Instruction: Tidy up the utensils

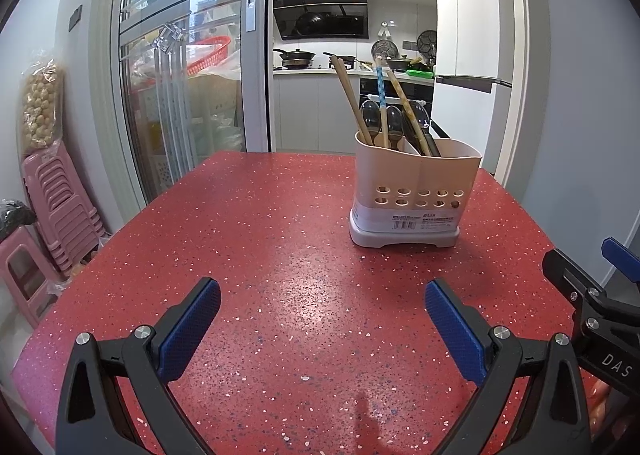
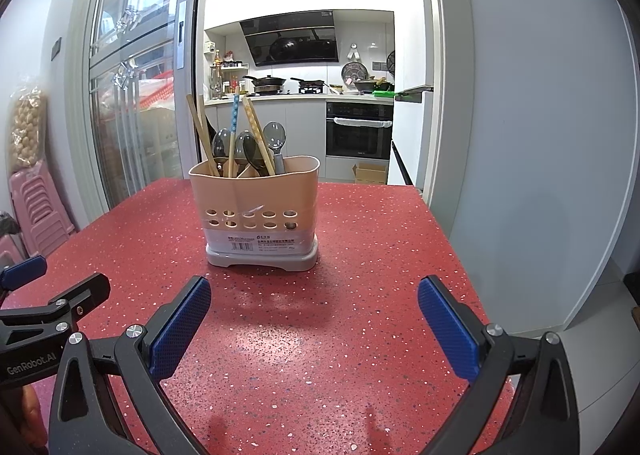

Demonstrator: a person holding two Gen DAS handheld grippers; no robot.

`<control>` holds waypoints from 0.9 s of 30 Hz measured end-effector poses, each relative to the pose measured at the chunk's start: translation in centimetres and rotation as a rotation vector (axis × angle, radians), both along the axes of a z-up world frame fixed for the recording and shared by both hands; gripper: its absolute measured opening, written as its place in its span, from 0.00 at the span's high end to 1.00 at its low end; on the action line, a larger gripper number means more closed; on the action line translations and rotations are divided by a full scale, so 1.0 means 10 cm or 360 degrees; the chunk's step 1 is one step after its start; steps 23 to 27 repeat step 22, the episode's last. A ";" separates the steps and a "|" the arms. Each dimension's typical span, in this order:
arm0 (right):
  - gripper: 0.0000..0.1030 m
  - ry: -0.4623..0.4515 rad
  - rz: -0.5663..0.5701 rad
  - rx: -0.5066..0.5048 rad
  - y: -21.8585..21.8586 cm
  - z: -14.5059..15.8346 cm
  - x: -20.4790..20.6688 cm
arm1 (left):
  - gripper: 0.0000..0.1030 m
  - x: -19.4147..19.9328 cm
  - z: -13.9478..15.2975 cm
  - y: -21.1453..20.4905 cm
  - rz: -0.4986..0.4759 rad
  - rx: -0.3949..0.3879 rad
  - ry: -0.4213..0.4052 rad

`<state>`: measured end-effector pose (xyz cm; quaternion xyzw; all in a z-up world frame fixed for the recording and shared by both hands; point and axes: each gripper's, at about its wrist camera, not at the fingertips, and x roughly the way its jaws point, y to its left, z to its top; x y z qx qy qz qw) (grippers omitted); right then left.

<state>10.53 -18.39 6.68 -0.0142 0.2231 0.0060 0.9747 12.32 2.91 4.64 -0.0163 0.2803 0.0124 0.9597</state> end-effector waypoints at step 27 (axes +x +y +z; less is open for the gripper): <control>0.00 0.0005 0.0007 0.0001 0.00 -0.02 0.01 | 0.00 0.00 -0.02 -0.02 -0.0014 -0.0004 -0.0002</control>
